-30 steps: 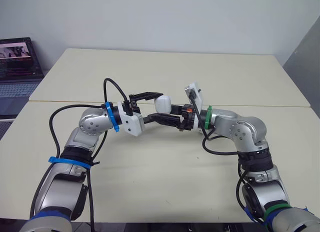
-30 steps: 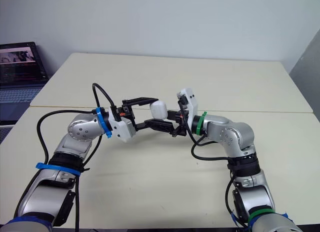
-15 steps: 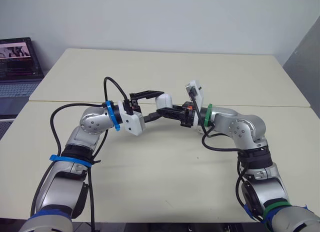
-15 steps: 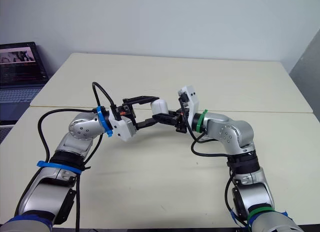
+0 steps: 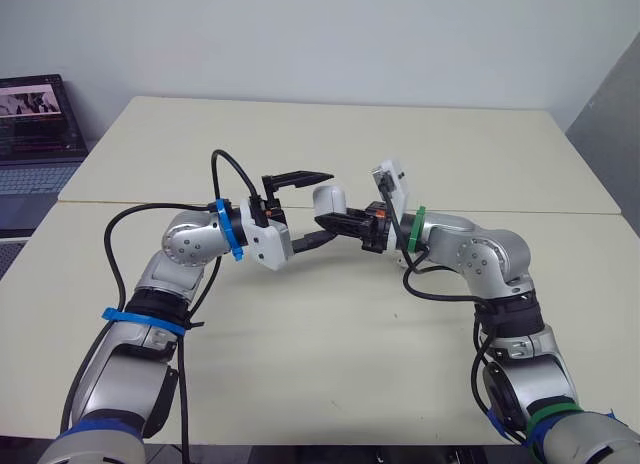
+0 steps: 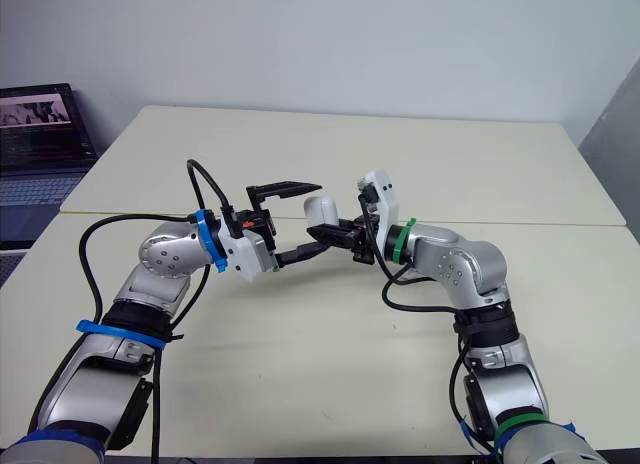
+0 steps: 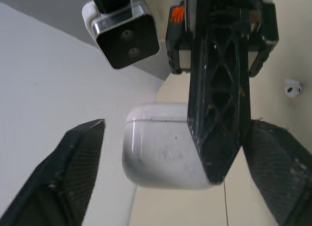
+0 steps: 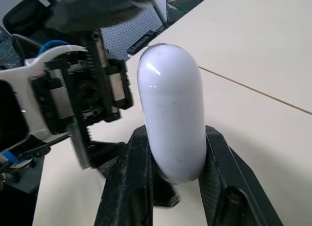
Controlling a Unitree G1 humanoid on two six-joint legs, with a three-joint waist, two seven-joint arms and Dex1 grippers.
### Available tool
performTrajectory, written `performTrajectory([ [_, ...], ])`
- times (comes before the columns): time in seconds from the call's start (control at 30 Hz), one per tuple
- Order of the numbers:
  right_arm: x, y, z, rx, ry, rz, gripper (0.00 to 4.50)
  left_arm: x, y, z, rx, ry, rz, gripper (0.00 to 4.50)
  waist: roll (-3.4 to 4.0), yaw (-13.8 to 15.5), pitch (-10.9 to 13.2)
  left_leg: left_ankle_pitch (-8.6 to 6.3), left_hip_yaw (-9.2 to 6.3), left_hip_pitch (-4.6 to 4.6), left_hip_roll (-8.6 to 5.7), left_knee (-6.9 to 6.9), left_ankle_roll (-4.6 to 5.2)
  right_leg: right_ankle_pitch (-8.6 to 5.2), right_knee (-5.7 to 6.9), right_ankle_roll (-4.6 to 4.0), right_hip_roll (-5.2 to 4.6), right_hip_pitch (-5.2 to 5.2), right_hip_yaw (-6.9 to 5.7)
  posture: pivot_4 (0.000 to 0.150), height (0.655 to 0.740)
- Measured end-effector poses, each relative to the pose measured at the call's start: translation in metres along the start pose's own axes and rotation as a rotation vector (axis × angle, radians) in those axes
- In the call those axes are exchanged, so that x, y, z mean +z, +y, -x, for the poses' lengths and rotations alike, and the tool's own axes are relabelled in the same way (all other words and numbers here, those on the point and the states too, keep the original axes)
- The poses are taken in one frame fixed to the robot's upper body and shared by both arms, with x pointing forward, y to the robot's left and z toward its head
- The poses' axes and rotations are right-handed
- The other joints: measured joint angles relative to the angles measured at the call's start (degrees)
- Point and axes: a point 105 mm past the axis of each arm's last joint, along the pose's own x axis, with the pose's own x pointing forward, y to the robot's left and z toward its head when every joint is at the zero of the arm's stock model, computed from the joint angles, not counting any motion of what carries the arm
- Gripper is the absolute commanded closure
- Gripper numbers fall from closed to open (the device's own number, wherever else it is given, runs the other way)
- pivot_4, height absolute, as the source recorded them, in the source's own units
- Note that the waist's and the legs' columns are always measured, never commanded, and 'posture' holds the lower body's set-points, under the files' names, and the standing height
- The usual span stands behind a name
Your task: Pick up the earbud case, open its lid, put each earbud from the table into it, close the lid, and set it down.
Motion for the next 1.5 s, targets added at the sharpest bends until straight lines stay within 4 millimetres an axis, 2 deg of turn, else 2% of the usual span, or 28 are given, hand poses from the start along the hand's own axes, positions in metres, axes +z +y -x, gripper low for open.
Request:
performTrajectory([
  [0.1,0.005,-0.008,0.001,-0.041,-0.008,0.045,3.67,0.004,0.007,0.002,-0.027,0.005,0.039,0.01,0.00,-0.28,0.00,0.00,-0.06,-0.01,0.00,0.01,0.00,0.00,0.00,0.00,0.01,0.01,-0.04,0.150,0.7400],
  [0.17,0.003,-0.023,0.007,-0.119,0.022,0.131,3.67,0.005,0.015,0.005,-0.038,0.019,0.093,0.01,0.00,-0.33,0.00,0.00,-0.07,0.00,-0.01,0.01,0.00,0.00,-0.01,0.00,0.00,0.03,-0.05,0.150,0.7400],
  [0.27,-0.005,-0.044,0.016,-0.218,0.140,0.395,3.67,-0.004,0.023,0.012,-0.066,0.096,0.269,0.01,0.01,-0.35,0.00,0.00,-0.08,0.00,-0.03,0.04,0.00,-0.01,-0.02,0.01,0.00,0.03,-0.07,0.150,0.7400],
  [0.33,-0.010,-0.051,0.021,-0.235,0.205,0.548,3.67,-0.010,0.024,0.014,-0.094,0.140,0.366,0.01,0.01,-0.43,0.01,0.00,-0.09,-0.01,-0.02,0.03,0.00,-0.02,-0.02,0.01,0.04,0.01,-0.07,0.150,0.7400],
  [0.57,-0.013,-0.037,0.007,-0.138,0.291,0.861,3.67,-0.013,0.026,0.006,-0.256,0.216,0.477,0.01,0.01,-0.40,0.01,0.00,-0.19,-0.01,-0.02,0.03,0.00,-0.02,-0.01,-0.01,0.06,0.03,-0.14,0.150,0.7400],
  [0.77,-0.003,-0.023,-0.002,-0.109,0.304,0.982,3.67,-0.019,0.007,-0.005,-0.385,0.263,0.482,0.01,0.02,-0.26,0.01,0.01,-0.25,-0.01,-0.02,0.05,-0.01,-0.02,0.02,-0.02,0.05,0.03,-0.18,0.150,0.7400],
  [0.9,-0.002,-0.020,-0.005,-0.097,0.320,1.018,3.67,-0.026,0.013,-0.010,-0.383,0.291,0.455,0.01,0.02,-0.22,0.01,0.01,-0.29,-0.02,-0.02,0.05,-0.01,-0.02,0.01,-0.03,0.05,0.03,-0.23,0.150,0.7400],
  [1.03,-0.003,-0.021,-0.005,-0.107,0.333,1.037,3.67,-0.026,0.013,-0.016,-0.379,0.276,0.449,0.83,0.02,-0.22,0.01,0.01,-0.28,-0.03,-0.02,0.05,-0.01,-0.02,0.01,-0.04,0.03,0.03,-0.23,0.150,0.7400],
  [1.23,-0.001,-0.022,-0.005,-0.118,0.328,1.041,3.67,-0.026,0.011,-0.016,-0.396,0.266,0.449,2.84,0.02,-0.22,0.01,0.01,-0.32,-0.03,-0.02,0.06,-0.01,-0.02,0.03,-0.04,0.03,0.04,-0.25,0.150,0.7400],
  [1.33,0.001,-0.023,-0.005,-0.126,0.323,1.036,3.67,-0.025,0.009,-0.016,-0.410,0.259,0.442,3.70,0.02,-0.22,0.01,0.02,-0.32,-0.03,-0.03,0.07,-0.01,-0.01,0.03,-0.04,0.02,0.05,-0.26,0.150,0.7400],
  [1.47,0.000,-0.023,-0.006,-0.125,0.324,1.026,3.67,-0.025,0.009,-0.016,-0.419,0.265,0.421,3.71,0.02,-0.23,0.01,0.02,-0.35,-0.03,-0.02,0.07,-0.01,-0.01,0.05,-0.05,0.02,0.05,-0.29,0.150,0.7400],
  [1.5,0.000,-0.023,-0.006,-0.125,0.324,1.024,3.32,-0.025,0.009,-0.016,-0.420,0.267,0.420,3.71,0.02,-0.23,0.01,0.02,-0.36,-0.03,-0.02,0.07,-0.01,-0.01,0.05,-0.05,0.02,0.05,-0.29,0.150,0.7400],
])
